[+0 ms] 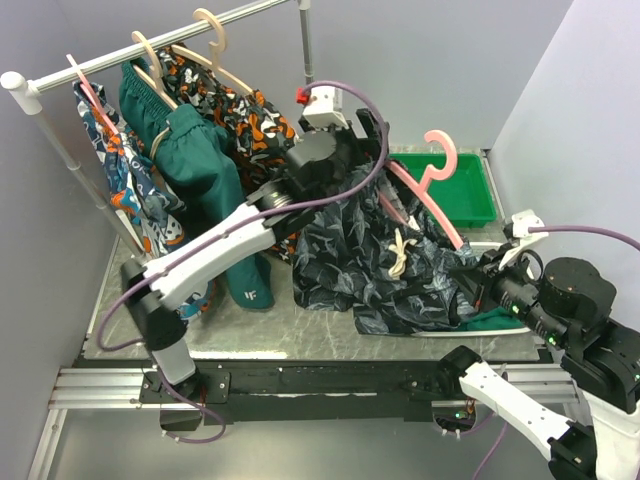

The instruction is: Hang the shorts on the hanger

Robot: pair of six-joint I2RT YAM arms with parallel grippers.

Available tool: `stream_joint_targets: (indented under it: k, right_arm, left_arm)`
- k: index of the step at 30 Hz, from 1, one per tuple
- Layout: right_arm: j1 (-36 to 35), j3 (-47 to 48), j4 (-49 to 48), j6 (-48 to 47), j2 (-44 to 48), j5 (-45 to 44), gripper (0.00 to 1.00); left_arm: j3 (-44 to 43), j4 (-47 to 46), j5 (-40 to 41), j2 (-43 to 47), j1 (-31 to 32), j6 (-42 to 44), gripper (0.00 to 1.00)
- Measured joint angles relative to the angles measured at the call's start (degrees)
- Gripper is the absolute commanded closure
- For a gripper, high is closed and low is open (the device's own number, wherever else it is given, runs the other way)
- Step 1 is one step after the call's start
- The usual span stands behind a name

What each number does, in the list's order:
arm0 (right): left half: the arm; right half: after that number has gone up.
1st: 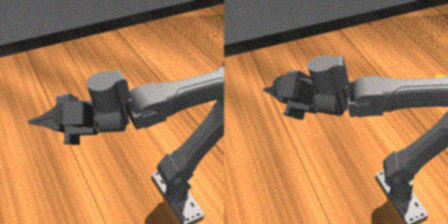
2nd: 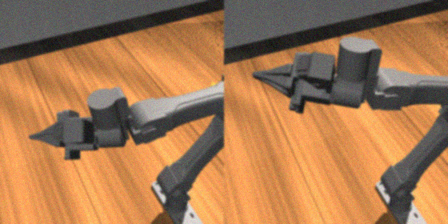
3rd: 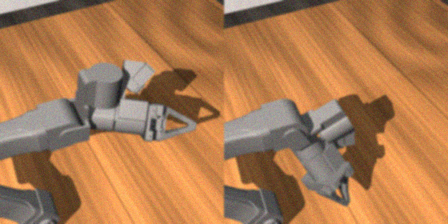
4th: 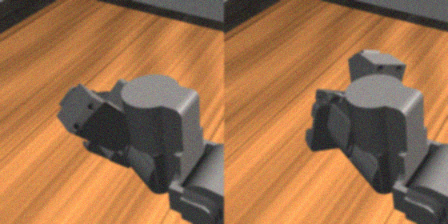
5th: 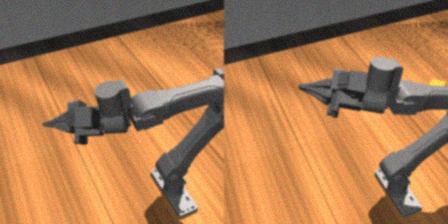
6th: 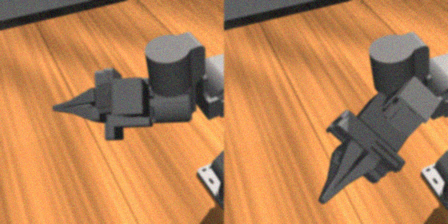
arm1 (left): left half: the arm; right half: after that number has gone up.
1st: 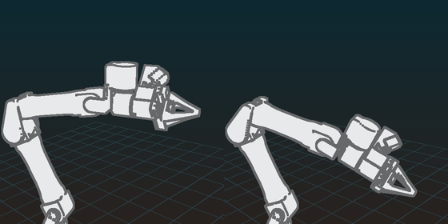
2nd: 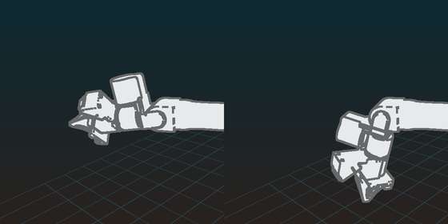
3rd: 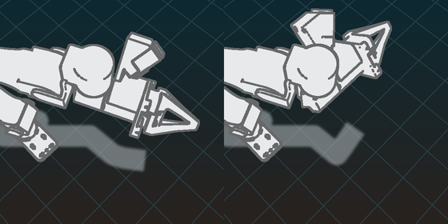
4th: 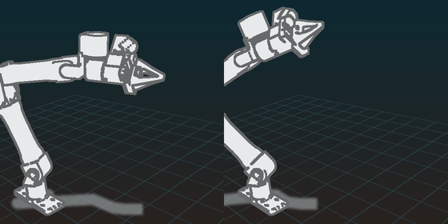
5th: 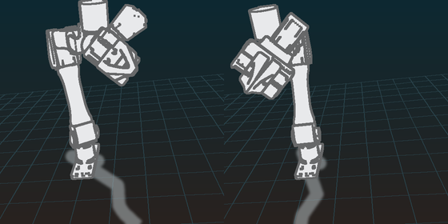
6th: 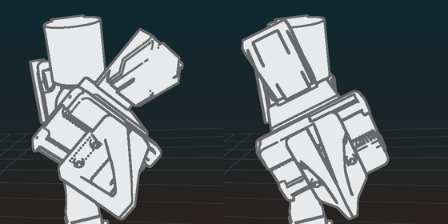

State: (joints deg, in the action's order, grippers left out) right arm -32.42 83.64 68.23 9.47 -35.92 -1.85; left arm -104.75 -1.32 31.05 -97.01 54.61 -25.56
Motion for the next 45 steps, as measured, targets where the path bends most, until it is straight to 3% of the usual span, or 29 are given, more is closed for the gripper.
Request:
stream_joint_targets:
  k: [8,14,24,33,37,45]
  right_arm:
    - [-0.07,4.96,1.36,1.16,-4.37,-3.85,1.00]
    - [-0.07,10.91,0.11,0.59,-12.83,-4.48,1.00]
    - [-0.11,20.90,-1.33,-2.27,-25.24,-1.66,1.00]
    - [-2.56,35.21,-1.27,-4.17,-36.70,-3.08,1.00]
    - [-4.26,39.56,-1.36,-4.90,-40.96,-3.72,1.00]
    - [-5.01,45.97,-6.19,-5.11,-49.77,-9.20,1.00]
  left_arm:
    - [2.51,1.14,-0.66,-6.78,-6.51,-5.81,0.11]
    - [4.74,5.42,5.25,-6.60,-7.76,-9.44,0.12]
    - [26.62,8.28,10.95,7.08,-10.10,-14.62,0.12]
    - [29.73,7.82,12.31,17.33,-10.25,-13.92,0.10]
    - [30.99,6.32,10.45,20.13,-10.34,-12.74,0.09]
    - [36.41,2.38,-1.84,26.71,-10.25,-8.76,0.09]
